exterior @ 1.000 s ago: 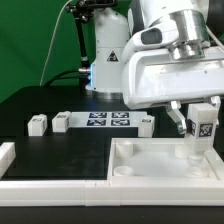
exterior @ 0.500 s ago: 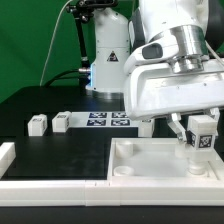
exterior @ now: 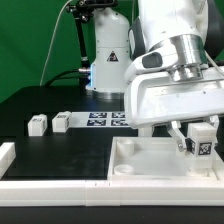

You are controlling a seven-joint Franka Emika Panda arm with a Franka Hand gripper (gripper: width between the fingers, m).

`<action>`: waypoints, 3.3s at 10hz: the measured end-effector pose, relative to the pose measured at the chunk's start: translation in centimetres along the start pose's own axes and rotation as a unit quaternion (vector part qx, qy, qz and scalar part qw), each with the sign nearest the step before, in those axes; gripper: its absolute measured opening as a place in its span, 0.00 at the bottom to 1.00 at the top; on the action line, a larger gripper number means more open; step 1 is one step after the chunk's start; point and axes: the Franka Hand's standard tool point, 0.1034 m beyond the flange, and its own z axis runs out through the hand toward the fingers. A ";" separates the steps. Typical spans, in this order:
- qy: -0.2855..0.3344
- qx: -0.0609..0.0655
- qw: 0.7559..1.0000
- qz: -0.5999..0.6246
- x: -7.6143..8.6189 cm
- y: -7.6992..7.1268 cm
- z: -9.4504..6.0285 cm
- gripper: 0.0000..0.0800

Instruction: Assemble one leg

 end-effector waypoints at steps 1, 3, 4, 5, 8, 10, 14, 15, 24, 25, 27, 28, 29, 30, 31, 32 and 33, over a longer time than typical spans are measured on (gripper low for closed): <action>0.006 -0.001 1.000 0.000 0.0 0.0 0.0 0.36; 0.010 -0.002 1.000 0.000 0.0 0.0 0.0 0.36; 0.009 -0.002 1.000 0.001 -0.1 0.0 0.1 0.48; 0.008 -0.002 1.000 0.001 -0.1 0.0 0.1 0.65; 0.008 -0.002 1.000 0.001 -0.1 0.0 0.1 0.80; 0.008 -0.002 1.000 0.001 -0.1 0.0 0.1 0.81; 0.009 -0.003 1.000 0.010 1.3 -0.6 -1.5 0.81; 0.013 -0.005 1.000 0.010 1.8 -0.3 -1.9 0.81; -0.203 0.023 0.978 0.045 1.0 -0.6 -3.0 0.81; -0.228 0.027 0.972 0.045 1.3 -0.4 -3.1 0.81; -0.281 0.040 0.958 0.049 1.2 -0.9 -3.2 0.81; -0.272 0.038 0.960 0.049 1.3 -0.8 -3.0 0.81; -0.272 0.038 0.960 0.049 1.3 -0.9 -3.0 0.81; -0.272 0.022 0.958 0.085 1.7 -1.4 -3.1 0.81; -0.267 0.011 0.959 0.092 2.0 -1.8 -2.8 0.81; -0.257 0.006 0.962 0.097 2.1 -1.4 -2.3 0.81; -0.257 0.005 0.962 0.091 2.1 -0.7 -2.2 0.81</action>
Offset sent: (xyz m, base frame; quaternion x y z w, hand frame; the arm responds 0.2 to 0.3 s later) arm 0.0000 0.0000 0.0000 0.0000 0.0000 0.0000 1.0000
